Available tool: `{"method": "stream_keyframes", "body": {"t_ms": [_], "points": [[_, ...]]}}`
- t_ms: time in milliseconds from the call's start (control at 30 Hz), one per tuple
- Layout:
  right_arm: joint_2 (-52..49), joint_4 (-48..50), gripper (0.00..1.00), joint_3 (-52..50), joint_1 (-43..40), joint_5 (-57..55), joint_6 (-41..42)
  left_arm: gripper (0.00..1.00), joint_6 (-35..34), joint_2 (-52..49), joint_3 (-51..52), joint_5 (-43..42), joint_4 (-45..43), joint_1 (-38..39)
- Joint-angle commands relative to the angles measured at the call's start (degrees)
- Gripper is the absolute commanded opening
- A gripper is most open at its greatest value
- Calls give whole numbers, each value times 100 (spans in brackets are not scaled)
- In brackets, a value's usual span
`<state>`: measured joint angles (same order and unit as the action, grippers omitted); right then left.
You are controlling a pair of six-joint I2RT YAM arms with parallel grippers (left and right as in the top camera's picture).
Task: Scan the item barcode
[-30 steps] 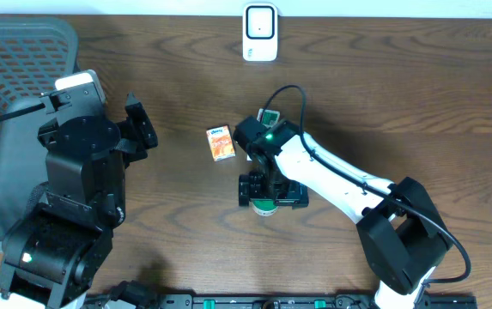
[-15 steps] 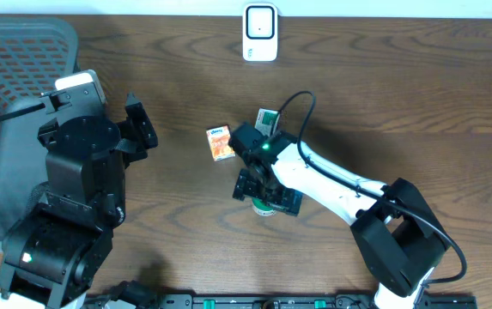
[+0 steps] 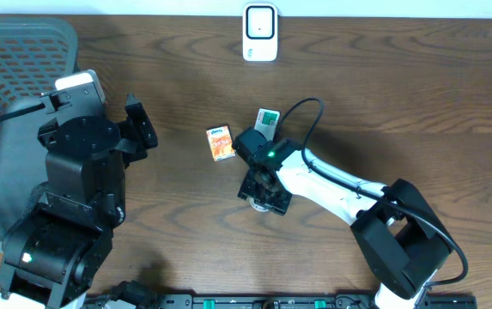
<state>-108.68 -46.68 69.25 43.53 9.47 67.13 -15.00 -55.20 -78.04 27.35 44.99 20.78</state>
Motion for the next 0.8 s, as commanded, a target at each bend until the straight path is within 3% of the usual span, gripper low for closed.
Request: {"method": "stream_keyframes", "body": {"t_ms": [0, 267, 467, 533, 633, 767], "points": [[-116, -22, 60, -168, -39, 90, 48, 89, -26, 22, 57, 55, 0, -13], [-116, 70, 53, -166, -48, 151, -767, 89, -26, 22, 57, 55, 0, -13], [-116, 114, 53, -166, -46, -76, -2767, 89, -26, 22, 57, 55, 0, -13], [-116, -48, 58, -166, -46, -197, -3316, 89, -26, 22, 57, 55, 0, -13], [-116, -313, 77, -168, -46, -413, -3803, 89, -26, 22, 57, 55, 0, -13], [-116, -588, 85, -166, -46, -748, -3853, 89, -26, 22, 57, 55, 0, -13]]}}
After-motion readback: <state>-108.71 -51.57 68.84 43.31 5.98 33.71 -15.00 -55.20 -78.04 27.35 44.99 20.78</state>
